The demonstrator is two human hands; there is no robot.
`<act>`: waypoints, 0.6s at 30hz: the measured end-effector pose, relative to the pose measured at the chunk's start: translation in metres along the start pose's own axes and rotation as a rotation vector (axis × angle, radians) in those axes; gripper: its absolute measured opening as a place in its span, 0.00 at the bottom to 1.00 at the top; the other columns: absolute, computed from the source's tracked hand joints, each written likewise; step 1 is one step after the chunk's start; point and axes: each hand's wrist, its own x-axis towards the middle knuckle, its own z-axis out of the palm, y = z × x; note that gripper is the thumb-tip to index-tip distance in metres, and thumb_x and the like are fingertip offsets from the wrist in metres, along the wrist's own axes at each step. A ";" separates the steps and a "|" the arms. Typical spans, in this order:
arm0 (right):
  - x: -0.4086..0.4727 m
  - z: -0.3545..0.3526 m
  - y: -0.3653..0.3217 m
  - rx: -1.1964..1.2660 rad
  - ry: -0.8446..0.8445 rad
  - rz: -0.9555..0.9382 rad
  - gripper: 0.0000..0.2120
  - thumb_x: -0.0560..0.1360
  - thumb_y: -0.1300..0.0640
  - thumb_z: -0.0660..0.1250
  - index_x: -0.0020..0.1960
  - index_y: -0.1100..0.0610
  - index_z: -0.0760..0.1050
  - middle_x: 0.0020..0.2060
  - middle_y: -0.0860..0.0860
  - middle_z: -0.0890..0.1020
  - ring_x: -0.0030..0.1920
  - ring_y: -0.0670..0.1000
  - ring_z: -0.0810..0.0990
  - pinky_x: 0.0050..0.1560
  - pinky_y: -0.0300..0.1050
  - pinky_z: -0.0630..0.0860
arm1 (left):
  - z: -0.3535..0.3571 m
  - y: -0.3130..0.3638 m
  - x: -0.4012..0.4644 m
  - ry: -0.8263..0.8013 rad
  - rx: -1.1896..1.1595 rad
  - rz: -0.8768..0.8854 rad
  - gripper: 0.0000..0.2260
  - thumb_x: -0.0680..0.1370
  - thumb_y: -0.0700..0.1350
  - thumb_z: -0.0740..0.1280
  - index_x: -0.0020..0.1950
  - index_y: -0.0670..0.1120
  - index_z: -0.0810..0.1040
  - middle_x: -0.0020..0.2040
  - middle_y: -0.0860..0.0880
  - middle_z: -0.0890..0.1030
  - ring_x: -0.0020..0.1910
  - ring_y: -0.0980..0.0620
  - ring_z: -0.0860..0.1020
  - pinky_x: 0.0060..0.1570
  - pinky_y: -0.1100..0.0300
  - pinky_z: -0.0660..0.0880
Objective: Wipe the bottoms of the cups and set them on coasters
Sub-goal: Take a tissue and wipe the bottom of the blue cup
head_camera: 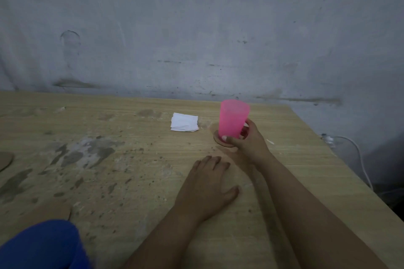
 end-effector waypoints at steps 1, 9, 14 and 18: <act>-0.007 -0.002 -0.002 -0.026 0.006 0.017 0.46 0.64 0.55 0.78 0.74 0.57 0.56 0.67 0.56 0.71 0.64 0.54 0.73 0.59 0.45 0.71 | -0.002 0.001 0.000 0.018 -0.027 -0.003 0.32 0.71 0.65 0.53 0.72 0.50 0.66 0.73 0.50 0.66 0.73 0.52 0.61 0.72 0.58 0.54; -0.093 -0.011 -0.029 -0.359 0.046 -0.075 0.20 0.70 0.56 0.72 0.61 0.56 0.75 0.61 0.54 0.76 0.62 0.52 0.73 0.54 0.37 0.64 | -0.030 0.021 -0.040 0.097 -0.206 -0.077 0.21 0.77 0.47 0.62 0.70 0.47 0.69 0.68 0.49 0.72 0.67 0.52 0.69 0.64 0.62 0.64; -0.149 -0.003 -0.055 -0.387 -0.041 -0.148 0.12 0.72 0.58 0.69 0.55 0.55 0.79 0.54 0.50 0.81 0.56 0.46 0.76 0.52 0.33 0.65 | -0.058 0.046 -0.097 0.024 -0.327 -0.091 0.21 0.77 0.45 0.62 0.71 0.47 0.67 0.67 0.49 0.72 0.65 0.51 0.71 0.62 0.59 0.67; -0.175 0.006 -0.081 -0.327 -0.080 -0.187 0.07 0.73 0.60 0.68 0.50 0.55 0.80 0.43 0.49 0.82 0.50 0.48 0.79 0.52 0.38 0.70 | -0.095 0.061 -0.128 -0.029 -0.347 -0.066 0.20 0.77 0.45 0.62 0.70 0.45 0.68 0.68 0.47 0.72 0.66 0.50 0.70 0.62 0.61 0.65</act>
